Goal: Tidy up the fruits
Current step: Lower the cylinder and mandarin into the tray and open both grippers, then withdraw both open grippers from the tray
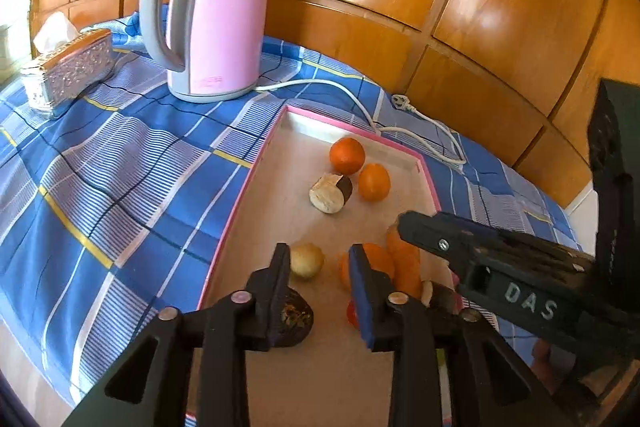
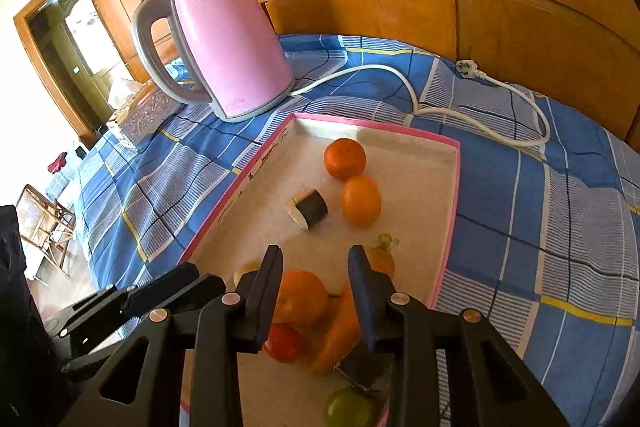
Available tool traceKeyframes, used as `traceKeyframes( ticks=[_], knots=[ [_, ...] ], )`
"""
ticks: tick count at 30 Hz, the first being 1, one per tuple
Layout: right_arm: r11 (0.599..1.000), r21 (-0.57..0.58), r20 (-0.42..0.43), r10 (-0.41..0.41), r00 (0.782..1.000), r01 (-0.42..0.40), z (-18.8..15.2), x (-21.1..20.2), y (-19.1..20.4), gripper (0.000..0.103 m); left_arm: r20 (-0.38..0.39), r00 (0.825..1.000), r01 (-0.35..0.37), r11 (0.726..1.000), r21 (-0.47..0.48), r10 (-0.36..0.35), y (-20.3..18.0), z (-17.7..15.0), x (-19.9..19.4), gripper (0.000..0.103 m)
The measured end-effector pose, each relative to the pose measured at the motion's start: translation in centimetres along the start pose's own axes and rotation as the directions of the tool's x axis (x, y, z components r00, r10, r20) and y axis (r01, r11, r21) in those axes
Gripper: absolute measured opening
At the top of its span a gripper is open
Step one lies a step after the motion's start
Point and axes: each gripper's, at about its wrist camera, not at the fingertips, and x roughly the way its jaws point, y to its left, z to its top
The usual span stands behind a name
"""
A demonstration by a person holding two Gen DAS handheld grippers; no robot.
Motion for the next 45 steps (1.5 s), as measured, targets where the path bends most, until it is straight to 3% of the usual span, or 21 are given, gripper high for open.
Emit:
traceKeyframes(
  ticks=[16,29,32,39,45],
  knots=[
    [0.997,0.002,0.018,-0.071,0.997,0.071,-2.8,-2.3,-0.1,0.034,0.033,0.999,-0.039,0.999,0.006,0.039,-0.3,-0.8,-2.1,0.037],
    [0.988,-0.036,0.068,-0.149,0.987,0.152,-4.8,-4.1,0.6,0.037,0.066,0.994,-0.091,0.996,0.017,0.090,-0.6,-1.7,-3.7,0.055],
    [0.981,-0.035,0.103,-0.186,0.977,0.190,-5.4,-5.0,0.8,0.037,0.097,0.986,-0.137,0.990,0.031,0.134,-0.8,-2.1,-4.3,0.060],
    [0.970,0.003,0.136,-0.242,0.961,0.244,-6.4,-6.2,0.5,0.037,0.109,0.982,-0.156,0.987,0.023,0.153,-0.7,-3.2,-5.1,0.069],
    [0.968,-0.022,0.138,-0.244,0.960,0.249,-7.0,-6.4,0.9,0.037,0.121,0.978,-0.173,0.985,0.018,0.169,-0.9,-3.5,-5.5,0.075]
  ],
)
